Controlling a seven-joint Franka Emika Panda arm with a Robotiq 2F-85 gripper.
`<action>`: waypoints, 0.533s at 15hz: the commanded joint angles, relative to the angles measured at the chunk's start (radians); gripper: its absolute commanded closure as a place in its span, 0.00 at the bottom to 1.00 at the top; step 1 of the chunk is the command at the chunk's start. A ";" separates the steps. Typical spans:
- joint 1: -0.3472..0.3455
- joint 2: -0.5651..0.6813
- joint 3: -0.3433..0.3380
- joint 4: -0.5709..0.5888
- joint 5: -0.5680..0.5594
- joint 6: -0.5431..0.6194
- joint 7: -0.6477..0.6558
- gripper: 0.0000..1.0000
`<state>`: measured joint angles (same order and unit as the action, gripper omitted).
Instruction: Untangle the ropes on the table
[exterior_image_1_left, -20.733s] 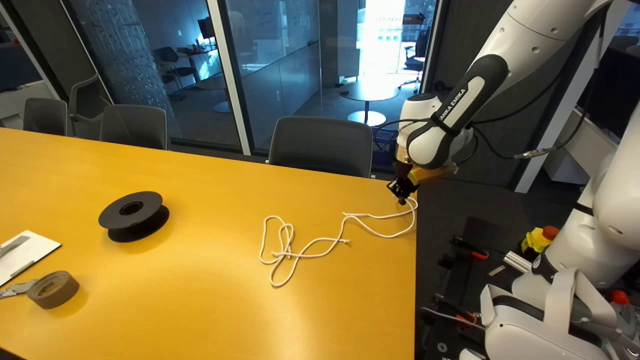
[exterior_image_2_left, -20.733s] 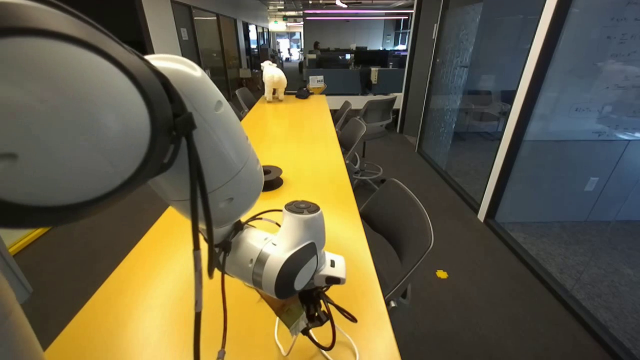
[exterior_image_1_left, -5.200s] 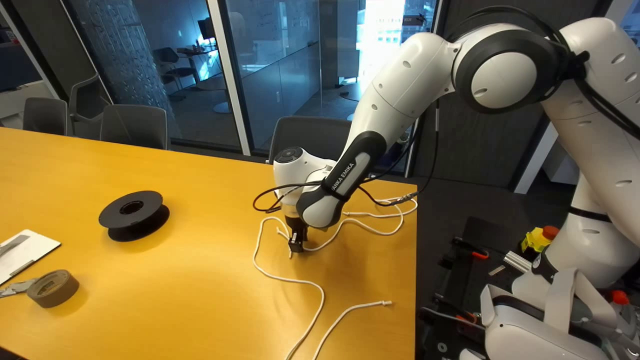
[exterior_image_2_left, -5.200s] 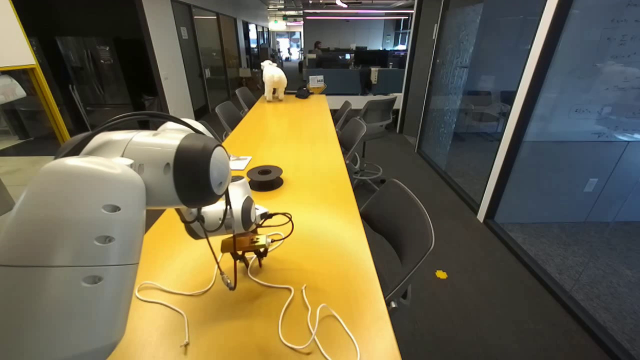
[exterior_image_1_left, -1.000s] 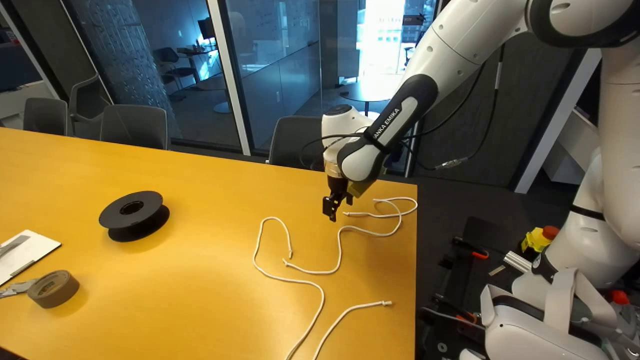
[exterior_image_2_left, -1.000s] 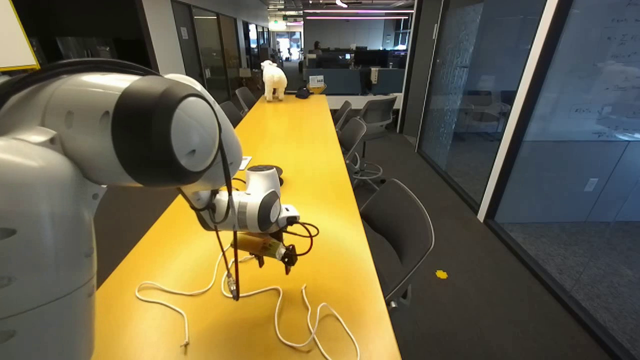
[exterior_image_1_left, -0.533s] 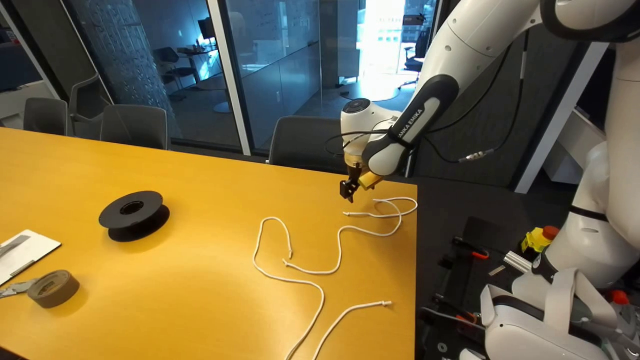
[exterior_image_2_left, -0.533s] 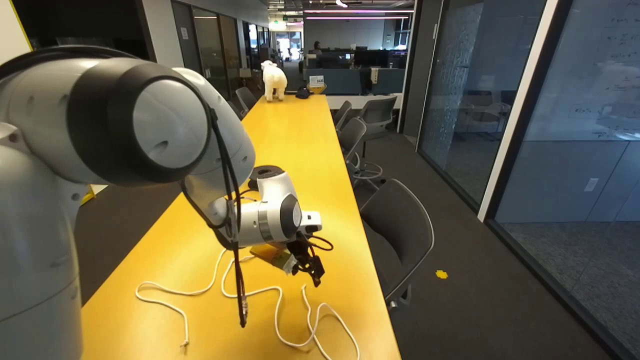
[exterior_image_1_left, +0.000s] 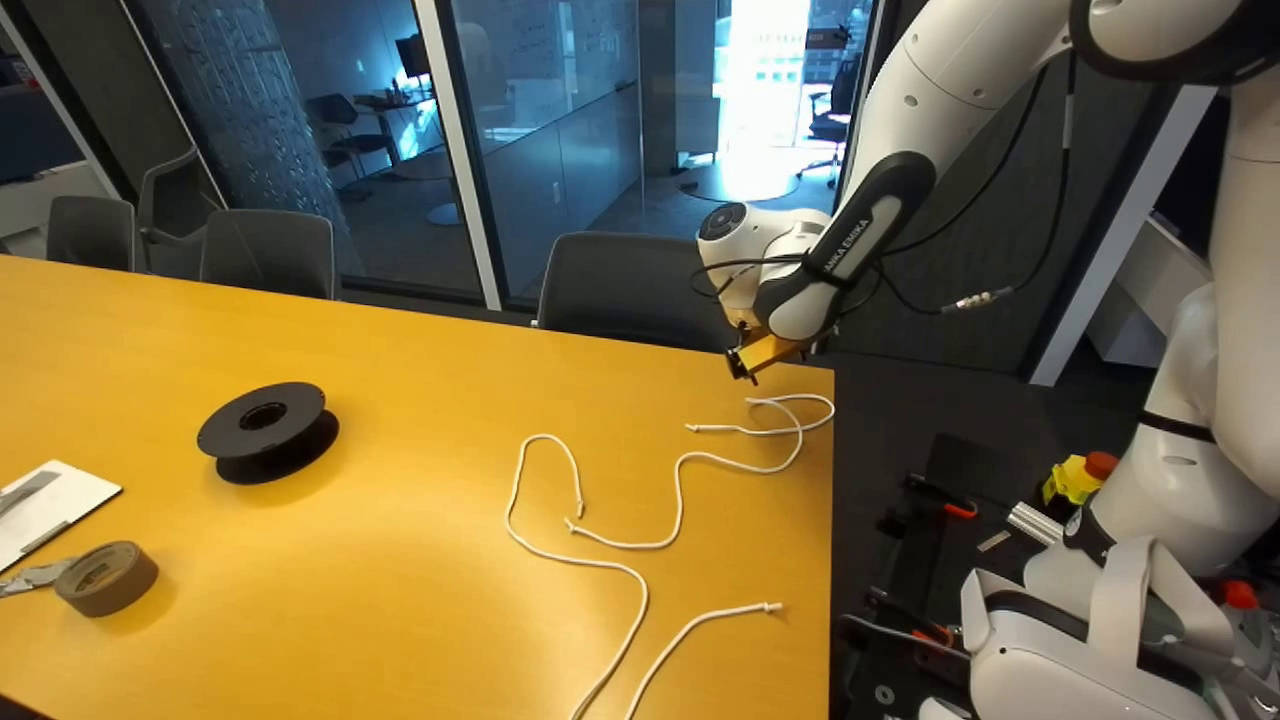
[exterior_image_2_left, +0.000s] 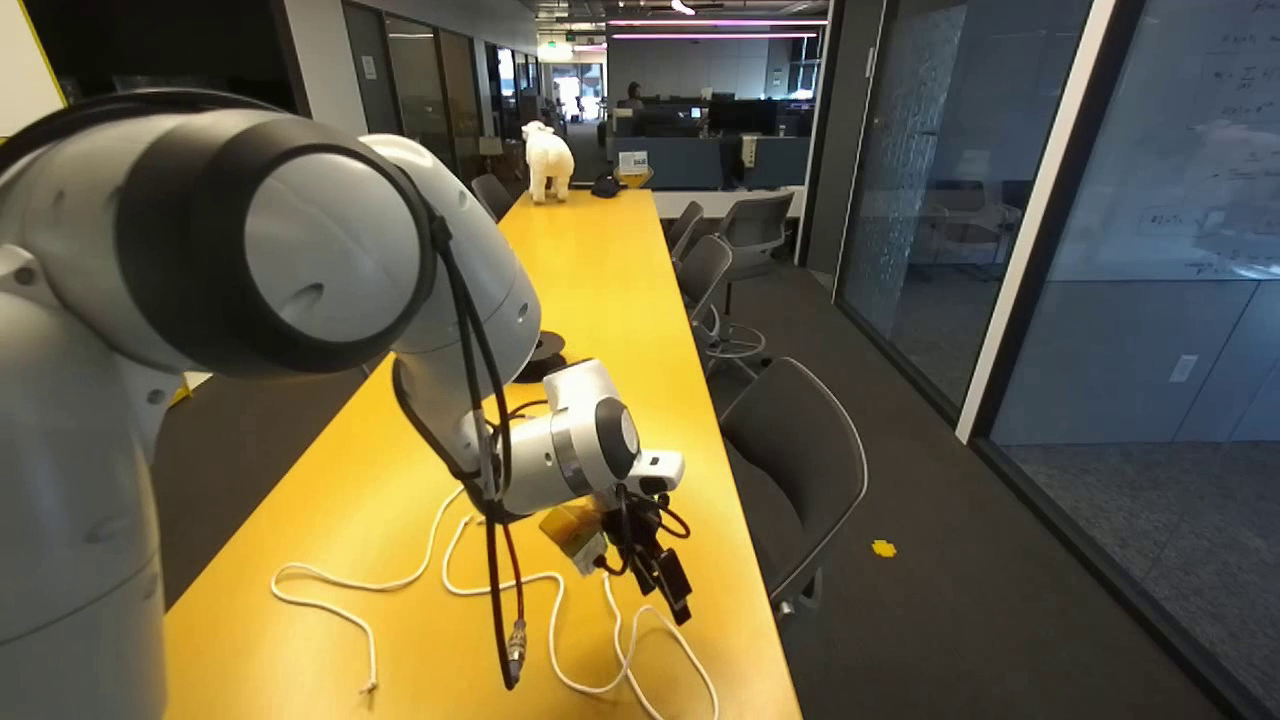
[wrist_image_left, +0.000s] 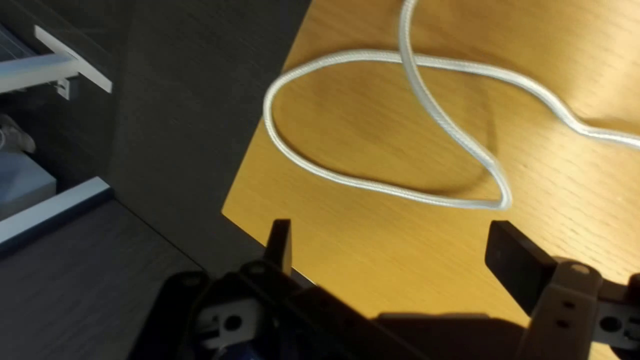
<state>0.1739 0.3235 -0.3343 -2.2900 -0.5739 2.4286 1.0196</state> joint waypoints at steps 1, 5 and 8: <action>-0.069 -0.002 0.075 0.001 0.045 -0.067 -0.065 0.00; -0.133 -0.010 0.134 -0.014 0.112 -0.027 -0.250 0.00; -0.175 -0.004 0.165 -0.012 0.199 -0.023 -0.434 0.00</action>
<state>0.0498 0.3353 -0.2052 -2.2923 -0.4485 2.3868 0.7539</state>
